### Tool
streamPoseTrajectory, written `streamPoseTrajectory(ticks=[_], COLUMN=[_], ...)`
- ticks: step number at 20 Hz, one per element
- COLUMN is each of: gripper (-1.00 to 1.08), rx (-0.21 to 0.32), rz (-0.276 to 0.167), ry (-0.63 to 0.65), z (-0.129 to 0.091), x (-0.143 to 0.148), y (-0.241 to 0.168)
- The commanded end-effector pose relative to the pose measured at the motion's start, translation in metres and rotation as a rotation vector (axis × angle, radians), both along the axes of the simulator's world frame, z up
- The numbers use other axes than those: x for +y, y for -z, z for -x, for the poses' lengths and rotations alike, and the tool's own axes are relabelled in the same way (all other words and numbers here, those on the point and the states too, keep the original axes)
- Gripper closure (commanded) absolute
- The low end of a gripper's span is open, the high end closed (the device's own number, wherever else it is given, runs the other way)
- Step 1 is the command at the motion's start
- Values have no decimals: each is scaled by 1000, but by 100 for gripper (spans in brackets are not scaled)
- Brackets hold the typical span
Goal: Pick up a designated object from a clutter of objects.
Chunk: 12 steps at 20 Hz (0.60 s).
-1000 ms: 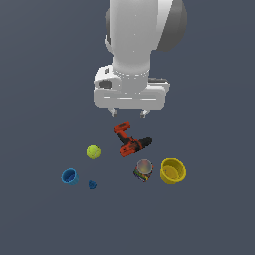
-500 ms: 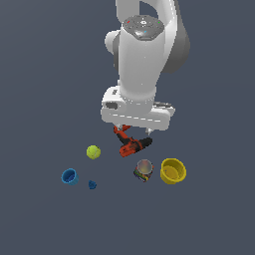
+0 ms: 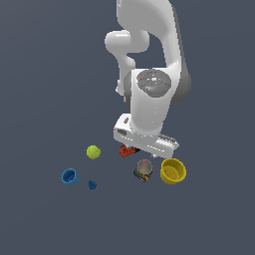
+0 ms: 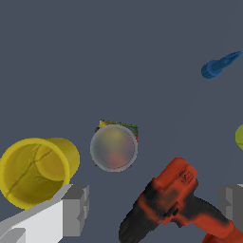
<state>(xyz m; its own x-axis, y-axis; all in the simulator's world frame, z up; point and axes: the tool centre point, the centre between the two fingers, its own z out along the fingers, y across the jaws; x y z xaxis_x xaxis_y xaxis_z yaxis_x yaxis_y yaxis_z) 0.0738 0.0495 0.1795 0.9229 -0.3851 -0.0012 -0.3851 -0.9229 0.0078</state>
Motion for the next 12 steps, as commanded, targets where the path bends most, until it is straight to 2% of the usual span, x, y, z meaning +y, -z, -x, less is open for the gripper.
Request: streamPoseTrajectory(ticks=[1, 12], gripper=[-92, -92], rx=[-2, -5], rz=[-2, -6], ry=[52, 177], z=[-7, -20], x=[6, 22], y=[19, 68])
